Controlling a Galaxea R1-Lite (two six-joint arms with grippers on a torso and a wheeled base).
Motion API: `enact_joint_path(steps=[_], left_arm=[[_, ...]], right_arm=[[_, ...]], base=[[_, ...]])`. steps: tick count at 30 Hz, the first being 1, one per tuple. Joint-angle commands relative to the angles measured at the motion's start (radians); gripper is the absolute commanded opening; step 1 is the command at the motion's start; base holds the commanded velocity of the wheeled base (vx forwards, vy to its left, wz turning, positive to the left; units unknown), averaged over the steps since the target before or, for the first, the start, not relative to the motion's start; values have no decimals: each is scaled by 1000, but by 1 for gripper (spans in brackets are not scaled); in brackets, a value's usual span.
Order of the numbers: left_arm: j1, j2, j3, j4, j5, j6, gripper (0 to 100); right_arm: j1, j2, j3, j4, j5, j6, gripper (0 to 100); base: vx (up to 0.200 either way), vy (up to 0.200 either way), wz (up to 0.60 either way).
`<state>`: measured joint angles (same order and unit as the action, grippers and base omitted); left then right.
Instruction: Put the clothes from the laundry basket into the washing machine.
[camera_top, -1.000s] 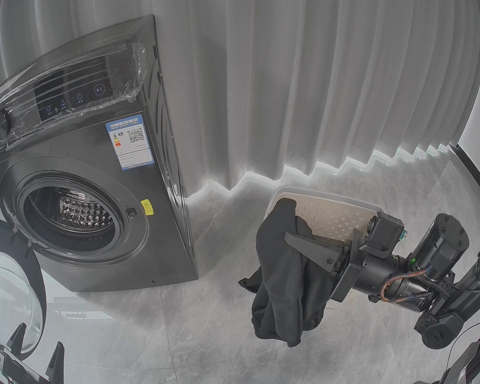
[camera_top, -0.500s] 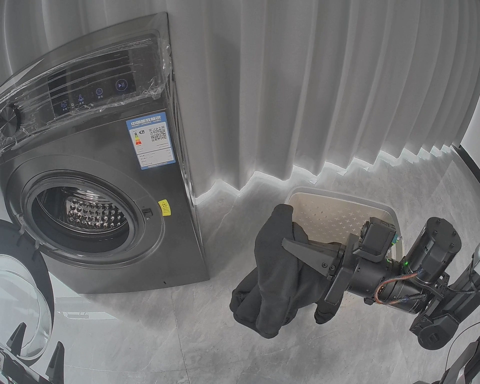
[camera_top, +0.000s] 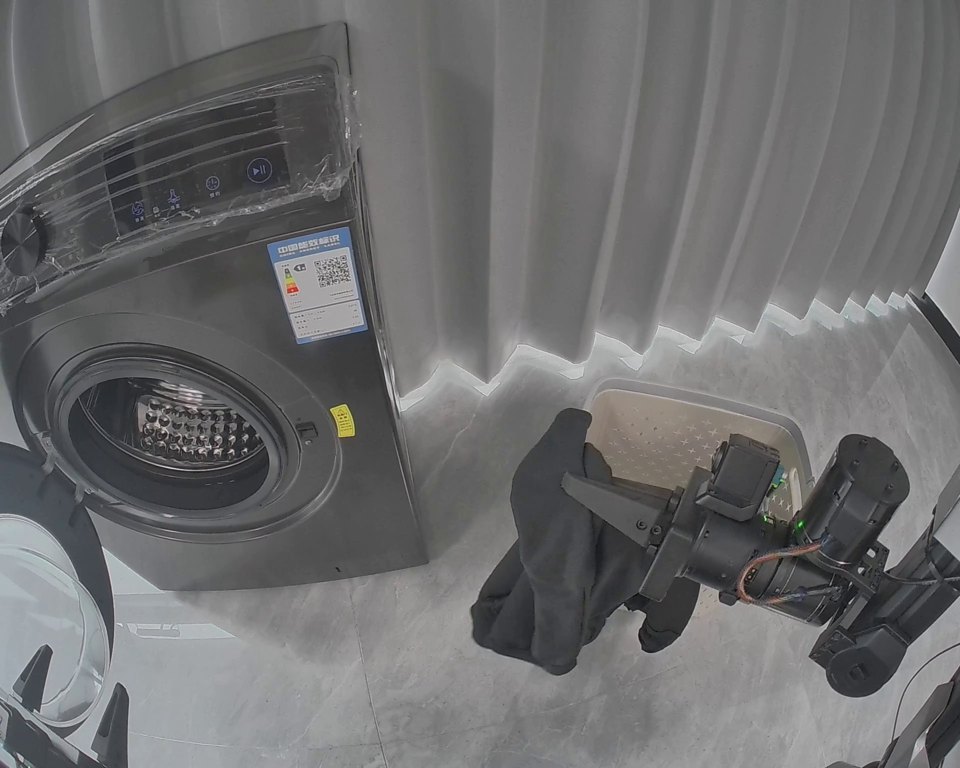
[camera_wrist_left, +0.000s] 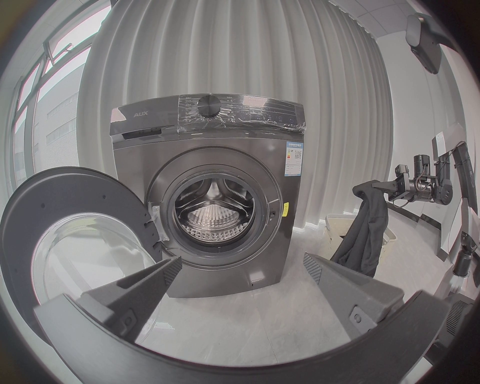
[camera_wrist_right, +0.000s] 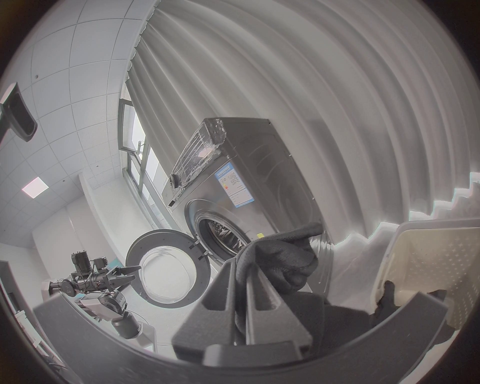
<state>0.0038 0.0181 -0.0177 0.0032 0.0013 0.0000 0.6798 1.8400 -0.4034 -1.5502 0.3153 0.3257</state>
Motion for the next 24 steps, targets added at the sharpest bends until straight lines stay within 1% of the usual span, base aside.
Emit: enact_joint_path(steps=[1,5,11,17,22,24], left_arm=[[1,-18,18,1,0,0,100],[1,-18,18,0,0,0,100],[1,-18,18,0,0,-3,100],[1,-18,18,0,0,-2,100],[1,-18,18,1,0,0,100],[1,-18,18,0,0,-5,100]], right_arm=[[7,7,5,-1,1,1,0],[9,5,6,-1,1,1,0],[30,4,11,-1,2,-2,0],[30,4,11,-1,1,-2,0],[30,4,11,-1,1,-2,0],[30,4,11,-1,2,-2,0]], base=[[0,0,0],[0,0,0],[0,0,0],[-200,0,0],[0,0,0],[0,0,0]])
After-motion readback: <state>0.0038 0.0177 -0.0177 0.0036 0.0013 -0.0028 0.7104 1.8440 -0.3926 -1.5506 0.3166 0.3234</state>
